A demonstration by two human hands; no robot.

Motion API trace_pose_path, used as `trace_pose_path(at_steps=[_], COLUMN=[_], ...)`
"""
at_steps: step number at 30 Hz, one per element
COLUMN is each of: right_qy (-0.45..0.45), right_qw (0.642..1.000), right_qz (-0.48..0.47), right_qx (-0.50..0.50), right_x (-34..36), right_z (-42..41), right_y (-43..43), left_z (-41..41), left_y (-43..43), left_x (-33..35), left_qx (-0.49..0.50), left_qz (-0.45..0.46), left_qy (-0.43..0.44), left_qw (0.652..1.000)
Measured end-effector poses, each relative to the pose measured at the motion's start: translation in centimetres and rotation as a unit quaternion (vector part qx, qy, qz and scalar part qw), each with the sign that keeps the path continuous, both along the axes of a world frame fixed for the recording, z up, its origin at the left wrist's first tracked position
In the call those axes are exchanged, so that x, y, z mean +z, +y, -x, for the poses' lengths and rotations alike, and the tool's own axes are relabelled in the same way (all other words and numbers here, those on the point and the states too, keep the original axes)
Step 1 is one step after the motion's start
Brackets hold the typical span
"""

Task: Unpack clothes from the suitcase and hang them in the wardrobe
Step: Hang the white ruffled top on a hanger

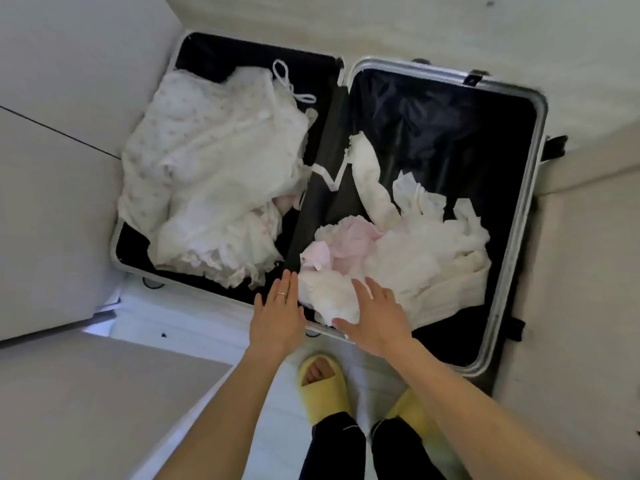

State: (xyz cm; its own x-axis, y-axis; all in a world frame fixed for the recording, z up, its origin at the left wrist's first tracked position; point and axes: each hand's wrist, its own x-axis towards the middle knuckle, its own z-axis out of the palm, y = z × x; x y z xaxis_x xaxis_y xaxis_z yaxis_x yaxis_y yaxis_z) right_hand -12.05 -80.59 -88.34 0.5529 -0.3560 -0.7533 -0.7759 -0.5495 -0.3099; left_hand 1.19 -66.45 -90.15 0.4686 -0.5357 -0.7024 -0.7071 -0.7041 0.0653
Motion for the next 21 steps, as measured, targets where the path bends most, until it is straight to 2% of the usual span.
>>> trace_pose_path(at_steps=[3, 6, 10, 15, 21], right_qy=[0.016, -0.010, -0.073, -0.169, -0.259], right_qw=[1.000, 0.999, 0.995, 0.967, 0.903], right_qz=[0.015, 0.030, 0.001, -0.001, 0.019], right_qx=[0.018, 0.012, -0.061, -0.189, -0.341], right_x=[-5.6, -8.9, -8.2, -0.5, 16.4], right_z=[-0.1, 0.0, 0.1, -0.2, -2.9], right_y=[1.9, 2.8, 2.9, -0.7, -7.1], left_z=[1.3, 1.6, 0.4, 0.3, -1.5], left_y=[1.6, 3.0, 3.4, 0.9, -4.3], left_x=[-4.8, -7.0, -6.6, -1.0, 12.6], left_qx=[0.013, 0.019, 0.009, 0.047, 0.087], left_qz=[0.030, 0.049, -0.017, -0.067, 0.010], left_qy=[-0.020, -0.026, 0.003, 0.090, 0.119], left_qw=[0.999, 0.998, 1.000, 0.993, 0.989])
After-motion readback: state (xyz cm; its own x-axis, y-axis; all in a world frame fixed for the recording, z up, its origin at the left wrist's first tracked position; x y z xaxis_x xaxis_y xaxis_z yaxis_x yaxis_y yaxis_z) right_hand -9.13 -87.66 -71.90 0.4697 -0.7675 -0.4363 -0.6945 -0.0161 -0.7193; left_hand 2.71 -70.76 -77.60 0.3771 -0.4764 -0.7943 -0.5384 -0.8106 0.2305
